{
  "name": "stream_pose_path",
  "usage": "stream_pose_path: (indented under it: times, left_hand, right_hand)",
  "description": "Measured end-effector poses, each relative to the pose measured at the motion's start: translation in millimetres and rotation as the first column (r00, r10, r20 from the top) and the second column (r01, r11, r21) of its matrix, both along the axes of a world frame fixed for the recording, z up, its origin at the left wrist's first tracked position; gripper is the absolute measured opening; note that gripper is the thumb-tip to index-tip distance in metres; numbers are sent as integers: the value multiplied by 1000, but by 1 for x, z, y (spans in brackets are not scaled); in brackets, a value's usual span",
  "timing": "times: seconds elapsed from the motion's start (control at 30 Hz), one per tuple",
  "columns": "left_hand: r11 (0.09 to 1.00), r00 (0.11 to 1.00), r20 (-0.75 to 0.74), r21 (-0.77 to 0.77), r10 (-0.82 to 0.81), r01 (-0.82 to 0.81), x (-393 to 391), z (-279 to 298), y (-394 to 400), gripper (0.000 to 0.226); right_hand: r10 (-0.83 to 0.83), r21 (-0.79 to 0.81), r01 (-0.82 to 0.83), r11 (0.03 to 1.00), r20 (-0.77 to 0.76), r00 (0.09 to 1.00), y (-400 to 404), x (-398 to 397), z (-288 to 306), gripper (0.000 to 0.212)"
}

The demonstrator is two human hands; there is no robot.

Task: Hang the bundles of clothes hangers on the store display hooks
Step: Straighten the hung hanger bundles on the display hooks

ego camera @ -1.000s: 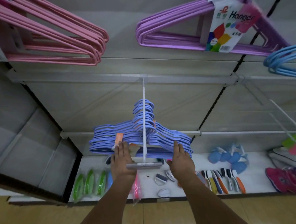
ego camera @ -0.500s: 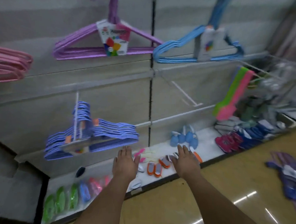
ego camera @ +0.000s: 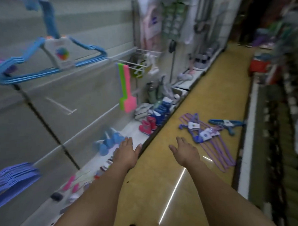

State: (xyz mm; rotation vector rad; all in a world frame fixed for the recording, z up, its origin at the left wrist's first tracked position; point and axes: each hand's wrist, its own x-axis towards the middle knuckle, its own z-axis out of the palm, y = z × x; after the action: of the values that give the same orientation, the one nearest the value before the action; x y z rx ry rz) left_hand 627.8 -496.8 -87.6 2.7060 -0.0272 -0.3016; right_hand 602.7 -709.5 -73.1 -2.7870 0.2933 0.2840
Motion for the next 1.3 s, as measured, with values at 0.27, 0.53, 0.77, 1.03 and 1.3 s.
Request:
stream_pose_path:
  times: [0.27,0.53,0.77,1.03,1.3]
  left_hand:
    - [964,964,3,-3,-267,267,60,-4,-117,69]
    - [916,916,16,-15,-400,400,159,0,-183,70]
    - [888,888,-23,21,-460,460,238,-13,-216,70]
    - [871,870,-67,30,-488,491,300,-30,-258,69]
    - [869,867,-78,19,-492,495,375,-47,-331,69]
  right_hand:
    - [-268,44,269,962,-21,963,-106,8,0,63]
    - [-421,37,421,907,13,907,-164,72,11,61]
    - [-494,53,494,868,-20,869,-187,134,-2,57]
    - [-517,57,522,851,-83,852,-220,191,-24,59]
    - [-514,35,519,854,-88,853,-294,266,-35,58]
